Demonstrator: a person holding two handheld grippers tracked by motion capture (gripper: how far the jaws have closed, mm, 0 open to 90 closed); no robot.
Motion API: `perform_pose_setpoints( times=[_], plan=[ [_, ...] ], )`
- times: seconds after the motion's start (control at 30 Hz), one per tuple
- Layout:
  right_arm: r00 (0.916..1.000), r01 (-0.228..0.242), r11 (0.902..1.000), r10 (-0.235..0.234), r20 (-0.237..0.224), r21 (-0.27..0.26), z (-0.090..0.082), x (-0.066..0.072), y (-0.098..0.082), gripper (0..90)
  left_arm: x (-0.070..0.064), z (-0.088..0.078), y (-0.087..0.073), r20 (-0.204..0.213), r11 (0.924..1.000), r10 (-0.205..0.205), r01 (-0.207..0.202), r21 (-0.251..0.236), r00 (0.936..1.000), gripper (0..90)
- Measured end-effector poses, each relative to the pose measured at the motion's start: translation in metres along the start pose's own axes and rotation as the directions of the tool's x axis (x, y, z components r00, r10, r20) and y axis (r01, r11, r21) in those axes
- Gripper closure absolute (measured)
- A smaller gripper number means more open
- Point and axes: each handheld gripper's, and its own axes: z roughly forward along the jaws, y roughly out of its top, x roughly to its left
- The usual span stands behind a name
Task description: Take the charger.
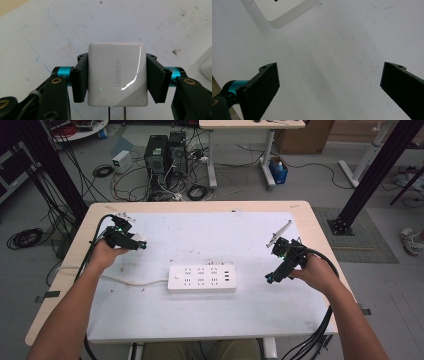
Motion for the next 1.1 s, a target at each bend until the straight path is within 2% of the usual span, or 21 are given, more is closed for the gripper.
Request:
perform_pose_setpoints(
  times=[0.07,0.2,0.37,0.53,0.73,1.0,1.1],
  plan=[
    [1.0,0.003,1.0,-0.003,0.001,-0.002,-0.001,0.002,0.0,1.6,-0.005,-0.011,0.001,0.007,0.9998,0.006,-0.006,-0.021,1.0,42.5],
    [1.0,0.008,1.0,-0.008,0.002,-0.003,-0.001,0.006,0.0,1.7,-0.019,-0.03,0.001,0.017,0.9981,0.05,-0.049,-0.038,0.9986,42.5],
    [0.9999,0.009,0.9999,-0.009,0.004,-0.006,-0.002,0.01,0.001,2.0,-0.037,-0.051,0.001,0.027,0.9945,0.081,-0.079,-0.069,0.9963,42.5],
    [0.9999,0.014,0.9998,-0.014,0.006,-0.017,-0.005,0.013,0.002,2.0,-0.051,-0.068,0.001,0.033,0.9911,0.114,-0.112,-0.073,0.9929,42.5],
    [0.9997,0.019,0.9994,-0.019,0.012,-0.028,-0.008,0.016,0.003,2.0,-0.06,-0.081,0.002,0.04,0.9871,0.135,-0.131,-0.093,0.9901,42.5],
    [0.9995,0.028,0.9994,-0.028,0.014,-0.018,-0.006,0.02,0.007,3.6,-0.076,-0.088,0.006,0.077,0.9797,0.181,-0.172,-0.103,0.9806,42.5],
    [0.9997,0.017,0.9994,-0.016,0.02,-0.029,-0.008,0.02,0.008,3.5,-0.079,-0.087,0.008,0.086,0.976,0.198,-0.188,-0.11,0.9765,42.5]
  ],
)
